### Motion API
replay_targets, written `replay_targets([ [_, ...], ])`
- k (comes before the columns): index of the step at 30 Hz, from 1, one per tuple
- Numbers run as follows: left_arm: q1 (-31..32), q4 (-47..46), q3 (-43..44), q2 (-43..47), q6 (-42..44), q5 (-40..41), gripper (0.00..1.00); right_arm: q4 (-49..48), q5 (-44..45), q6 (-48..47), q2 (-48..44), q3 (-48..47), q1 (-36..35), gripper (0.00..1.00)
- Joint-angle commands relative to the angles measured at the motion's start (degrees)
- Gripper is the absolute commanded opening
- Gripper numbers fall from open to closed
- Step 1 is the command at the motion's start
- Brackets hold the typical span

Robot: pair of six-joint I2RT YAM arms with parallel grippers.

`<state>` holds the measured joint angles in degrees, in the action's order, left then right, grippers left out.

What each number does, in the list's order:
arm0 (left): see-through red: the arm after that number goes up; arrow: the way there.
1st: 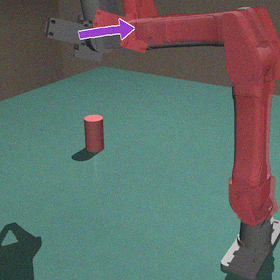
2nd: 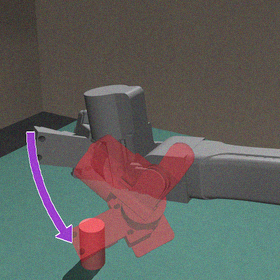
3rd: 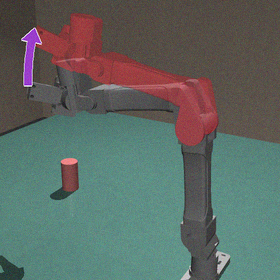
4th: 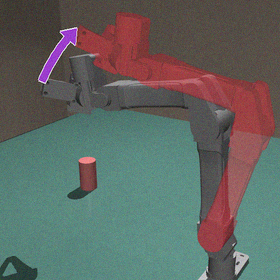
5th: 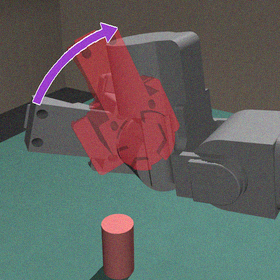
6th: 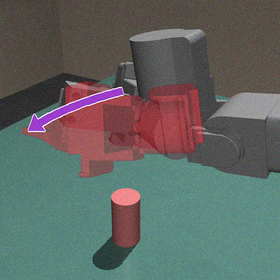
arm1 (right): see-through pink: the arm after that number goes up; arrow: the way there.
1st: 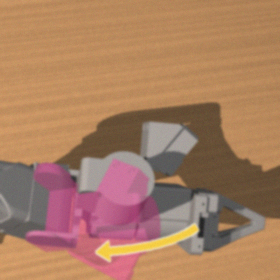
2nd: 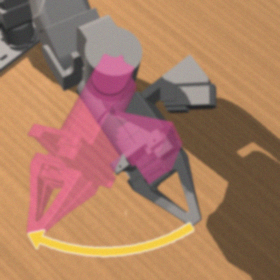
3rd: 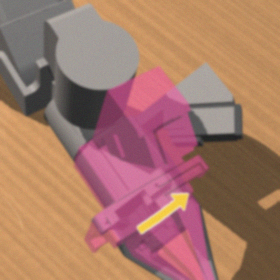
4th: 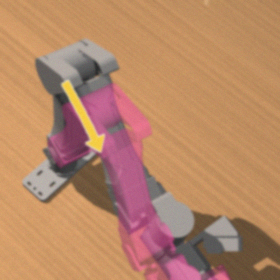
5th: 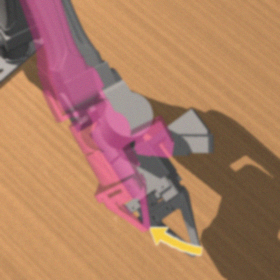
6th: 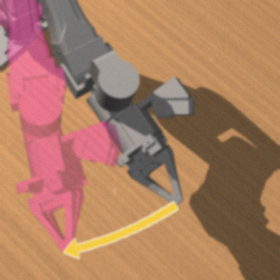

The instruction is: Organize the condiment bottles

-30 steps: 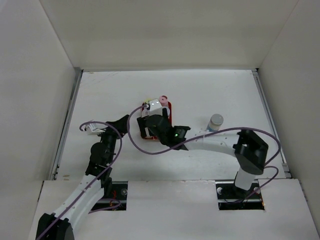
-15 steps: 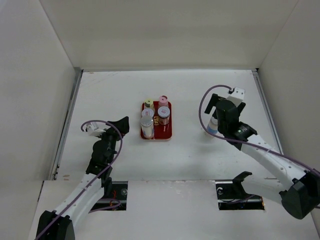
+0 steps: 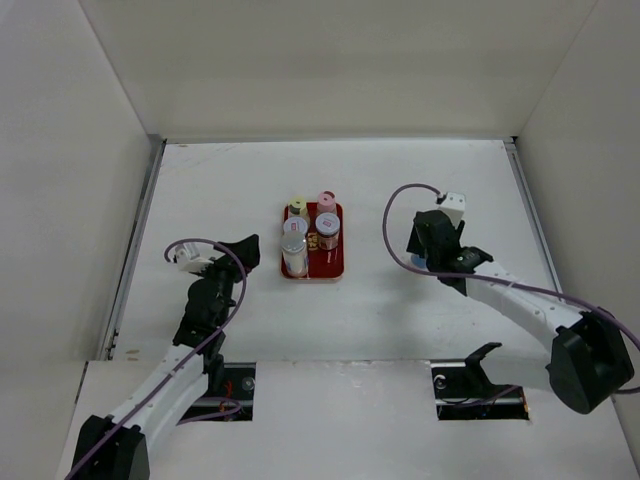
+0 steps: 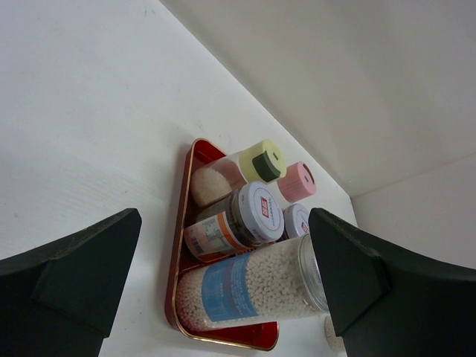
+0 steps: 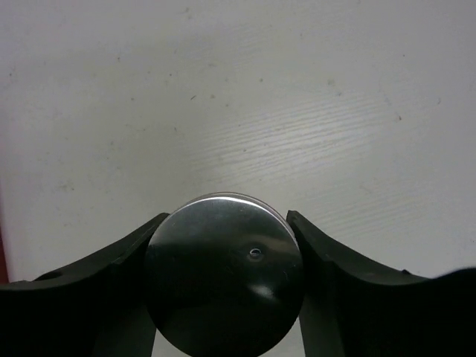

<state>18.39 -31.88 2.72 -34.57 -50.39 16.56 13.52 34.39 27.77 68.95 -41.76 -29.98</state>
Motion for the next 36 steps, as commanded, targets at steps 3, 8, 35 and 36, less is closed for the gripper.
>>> replay_targets([
  [3, 0.19, -1.78, -5.97, -0.41, -0.15, 0.76, 1.0, -6.12, -0.02, 1.94, -4.69, -2.18, -6.61, 0.53],
  [8, 0.19, -1.78, -5.8, -1.21, -0.15, 0.76, 1.0, -12.02, -2.66, 0.54, -2.96, -10.17, -15.93, 0.52],
  [35, 0.02, 3.05, -3.6, -3.66, -0.23, 1.99, 1.0, -14.14, -1.52, -2.81, 22.21, -26.36, -26.67, 1.0],
  [36, 0.02, 3.57, -3.34, -3.67, -0.23, 1.99, 1.0, -13.87, -0.91, -2.72, 20.72, -25.75, -26.67, 1.0],
])
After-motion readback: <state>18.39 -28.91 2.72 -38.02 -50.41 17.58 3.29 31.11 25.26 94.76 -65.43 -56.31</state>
